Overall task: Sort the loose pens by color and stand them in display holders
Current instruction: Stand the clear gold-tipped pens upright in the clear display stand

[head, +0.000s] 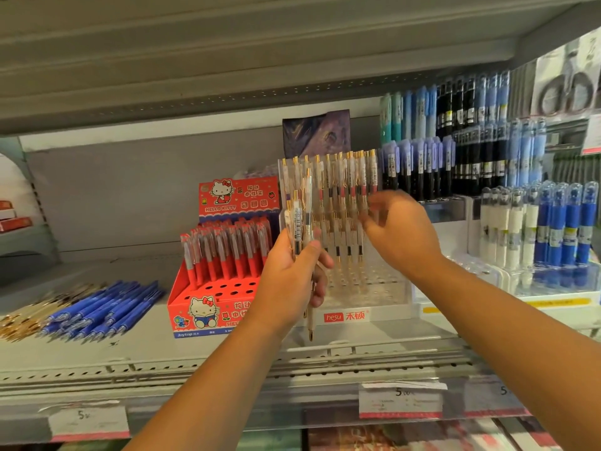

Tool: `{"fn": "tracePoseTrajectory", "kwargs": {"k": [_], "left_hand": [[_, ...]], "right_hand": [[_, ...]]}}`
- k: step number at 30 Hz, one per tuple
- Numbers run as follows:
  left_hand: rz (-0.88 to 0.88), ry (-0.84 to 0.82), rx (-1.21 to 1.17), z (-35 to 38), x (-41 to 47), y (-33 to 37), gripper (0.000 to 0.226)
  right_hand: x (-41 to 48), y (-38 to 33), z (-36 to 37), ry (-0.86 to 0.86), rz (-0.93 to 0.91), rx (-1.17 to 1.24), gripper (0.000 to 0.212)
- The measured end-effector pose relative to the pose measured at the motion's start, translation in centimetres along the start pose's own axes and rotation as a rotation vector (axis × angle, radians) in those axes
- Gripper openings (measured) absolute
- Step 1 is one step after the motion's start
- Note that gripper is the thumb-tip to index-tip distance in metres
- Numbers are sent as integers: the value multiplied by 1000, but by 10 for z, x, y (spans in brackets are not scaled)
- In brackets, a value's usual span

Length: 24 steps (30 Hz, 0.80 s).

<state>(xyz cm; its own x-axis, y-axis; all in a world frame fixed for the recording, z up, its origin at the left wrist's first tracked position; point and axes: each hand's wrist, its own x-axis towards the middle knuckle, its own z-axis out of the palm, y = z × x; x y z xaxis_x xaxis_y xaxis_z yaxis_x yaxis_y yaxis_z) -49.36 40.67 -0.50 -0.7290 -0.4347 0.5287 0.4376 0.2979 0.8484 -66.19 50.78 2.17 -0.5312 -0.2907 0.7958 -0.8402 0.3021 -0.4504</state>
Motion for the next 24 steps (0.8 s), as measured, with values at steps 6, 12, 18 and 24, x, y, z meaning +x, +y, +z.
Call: {"fn": "tracePoseTrajectory", "kwargs": {"k": [6,12,18,24], "left_hand": [[20,-16,41,0,-2,5,31],[-2,-72,43,-1,-2,2,21],[-5,-90,19,-1,-3,1,16],[-80,-47,-64,-2,1,-2,36]], "right_hand": [[-7,-43,-15,-204,3,485,10],[-5,-66,-15,-278,169,843,17],[-5,-67,-15,-192,277,927,18],[2,-55,-27,-121,386,1041,34]]}}
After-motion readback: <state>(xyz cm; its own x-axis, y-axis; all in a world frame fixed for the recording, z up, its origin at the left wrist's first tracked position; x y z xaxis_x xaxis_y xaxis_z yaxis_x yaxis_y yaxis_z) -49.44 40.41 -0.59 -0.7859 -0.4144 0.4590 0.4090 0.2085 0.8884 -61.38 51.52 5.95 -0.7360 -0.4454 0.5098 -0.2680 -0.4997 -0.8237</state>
